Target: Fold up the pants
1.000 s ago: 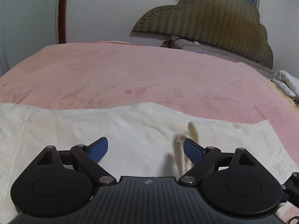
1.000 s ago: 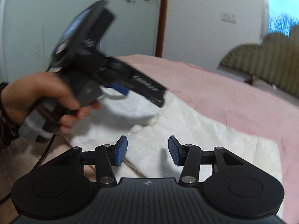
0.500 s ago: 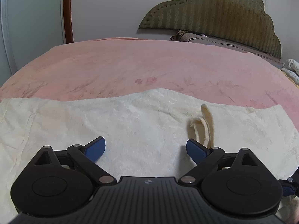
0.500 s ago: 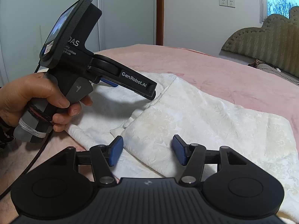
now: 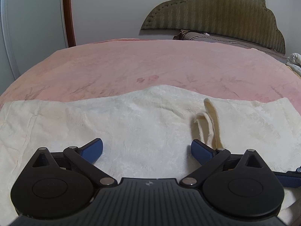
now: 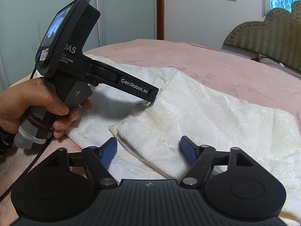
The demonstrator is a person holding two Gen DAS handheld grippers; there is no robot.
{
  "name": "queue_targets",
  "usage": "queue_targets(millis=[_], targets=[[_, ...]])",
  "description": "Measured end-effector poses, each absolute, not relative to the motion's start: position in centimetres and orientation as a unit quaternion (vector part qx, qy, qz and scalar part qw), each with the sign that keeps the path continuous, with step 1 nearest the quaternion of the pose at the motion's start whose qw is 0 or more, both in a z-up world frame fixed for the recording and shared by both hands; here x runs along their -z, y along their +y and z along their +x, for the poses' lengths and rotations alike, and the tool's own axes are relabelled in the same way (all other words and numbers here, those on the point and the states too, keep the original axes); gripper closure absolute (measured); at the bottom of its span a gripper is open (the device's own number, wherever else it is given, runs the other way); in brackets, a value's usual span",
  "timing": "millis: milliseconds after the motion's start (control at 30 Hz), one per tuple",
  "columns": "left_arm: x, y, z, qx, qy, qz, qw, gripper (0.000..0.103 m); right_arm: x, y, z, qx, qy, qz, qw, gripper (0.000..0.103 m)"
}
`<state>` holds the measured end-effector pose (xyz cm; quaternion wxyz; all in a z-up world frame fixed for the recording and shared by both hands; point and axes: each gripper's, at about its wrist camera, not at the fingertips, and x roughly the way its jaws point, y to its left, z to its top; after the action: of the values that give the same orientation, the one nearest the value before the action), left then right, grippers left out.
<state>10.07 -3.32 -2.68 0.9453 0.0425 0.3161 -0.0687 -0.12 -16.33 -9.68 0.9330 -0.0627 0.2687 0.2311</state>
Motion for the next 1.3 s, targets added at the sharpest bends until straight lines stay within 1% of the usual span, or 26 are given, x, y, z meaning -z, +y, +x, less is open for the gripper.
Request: queue_targets(millis=[433, 1200, 1300], targets=[[2.85, -3.43, 9.93, 0.065, 0.312, 0.046, 0.947, 0.000, 9.72, -16.40, 0.14, -0.228, 0.271, -0.063, 0.933, 0.021], [2.81, -3.26, 9.97, 0.065, 0.310, 0.047, 0.947, 0.000, 9.82, -16.73, 0.39, -0.225, 0.272, -0.059, 0.934, 0.016], [2.78, -3.16, 10.02, 0.066, 0.309, 0.048, 0.947, 0.000, 9.92, -16.49, 0.52, -0.219, 0.272, -0.061, 0.935, 0.014]])
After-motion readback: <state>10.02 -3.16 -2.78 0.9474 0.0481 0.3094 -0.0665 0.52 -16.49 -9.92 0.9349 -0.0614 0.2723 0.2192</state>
